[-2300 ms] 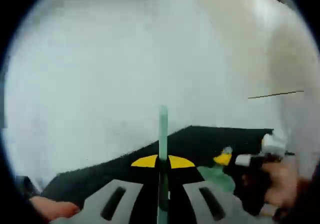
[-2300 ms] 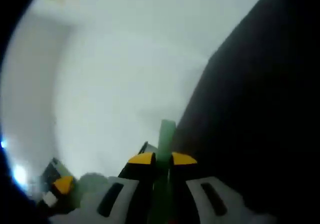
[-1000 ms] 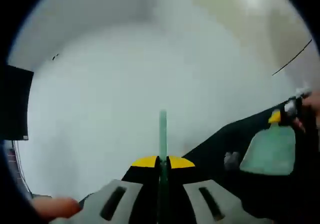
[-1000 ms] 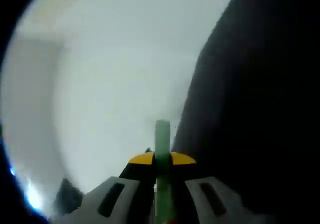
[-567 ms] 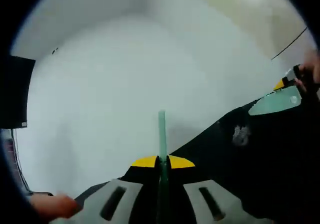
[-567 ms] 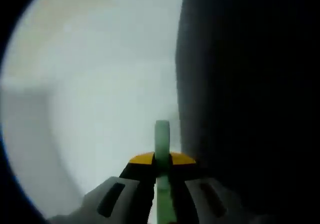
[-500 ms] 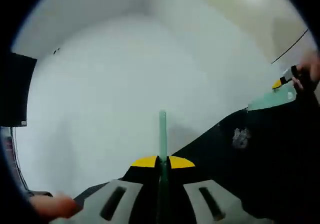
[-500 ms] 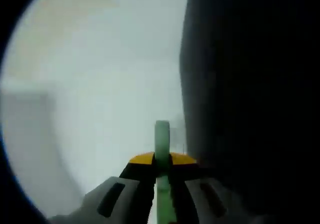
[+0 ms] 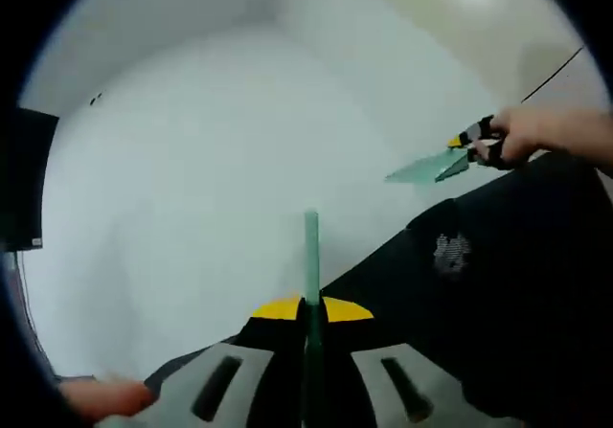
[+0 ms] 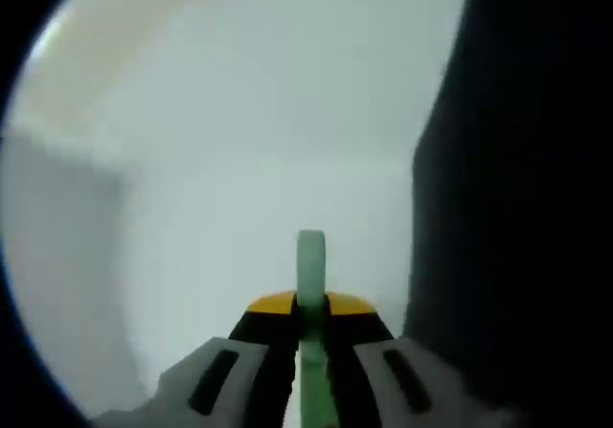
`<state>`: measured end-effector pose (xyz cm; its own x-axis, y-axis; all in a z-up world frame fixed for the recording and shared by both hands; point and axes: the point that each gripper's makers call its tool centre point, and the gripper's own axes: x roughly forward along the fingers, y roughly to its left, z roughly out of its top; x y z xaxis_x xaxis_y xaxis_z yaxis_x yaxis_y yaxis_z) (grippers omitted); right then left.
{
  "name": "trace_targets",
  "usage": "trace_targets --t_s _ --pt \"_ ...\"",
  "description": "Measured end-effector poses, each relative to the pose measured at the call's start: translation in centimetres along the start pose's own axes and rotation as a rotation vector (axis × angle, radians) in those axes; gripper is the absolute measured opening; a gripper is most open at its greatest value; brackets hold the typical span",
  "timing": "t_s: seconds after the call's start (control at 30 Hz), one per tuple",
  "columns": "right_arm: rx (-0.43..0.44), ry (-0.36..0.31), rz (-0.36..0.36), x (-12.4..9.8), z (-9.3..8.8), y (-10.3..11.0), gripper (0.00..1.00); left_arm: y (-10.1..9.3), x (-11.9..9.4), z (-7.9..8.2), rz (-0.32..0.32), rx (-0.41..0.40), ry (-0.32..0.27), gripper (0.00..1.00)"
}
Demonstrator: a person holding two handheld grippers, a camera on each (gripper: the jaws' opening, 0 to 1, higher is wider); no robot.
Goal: Pick up the broom and sweep the trash on the tabletop into the dustpan.
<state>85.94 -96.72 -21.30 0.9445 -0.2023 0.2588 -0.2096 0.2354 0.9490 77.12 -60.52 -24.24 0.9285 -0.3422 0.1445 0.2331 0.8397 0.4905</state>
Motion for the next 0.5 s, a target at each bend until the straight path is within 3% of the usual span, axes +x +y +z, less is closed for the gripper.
trace_targets --t_s 0.07,0.1,0.3,0.4,0.5 --pt "-0.076 -0.009 0.004 0.1 -0.8 0.4 0.12 0.0 0.0 0.0 -0.002 0.007 0.001 0.04" --pt "-0.111 -0.014 0.022 1.5 1.0 0.2 0.12 -0.1 0.0 0.0 -0.005 0.008 0.001 0.04" --pt "-0.522 -0.081 0.193 1.6 1.0 6.8 0.12 0.1 -0.1 0.0 -0.003 -0.007 -0.002 0.04" --pt "-0.735 -0.106 0.276 0.4 -0.6 10.6 0.12 0.2 -0.1 0.0 -0.003 -0.010 -0.003 0.04" --pt "-0.829 -0.037 0.347 0.1 -3.5 12.5 0.12 0.2 -0.1 0.0 -0.003 -0.009 -0.003 0.04"
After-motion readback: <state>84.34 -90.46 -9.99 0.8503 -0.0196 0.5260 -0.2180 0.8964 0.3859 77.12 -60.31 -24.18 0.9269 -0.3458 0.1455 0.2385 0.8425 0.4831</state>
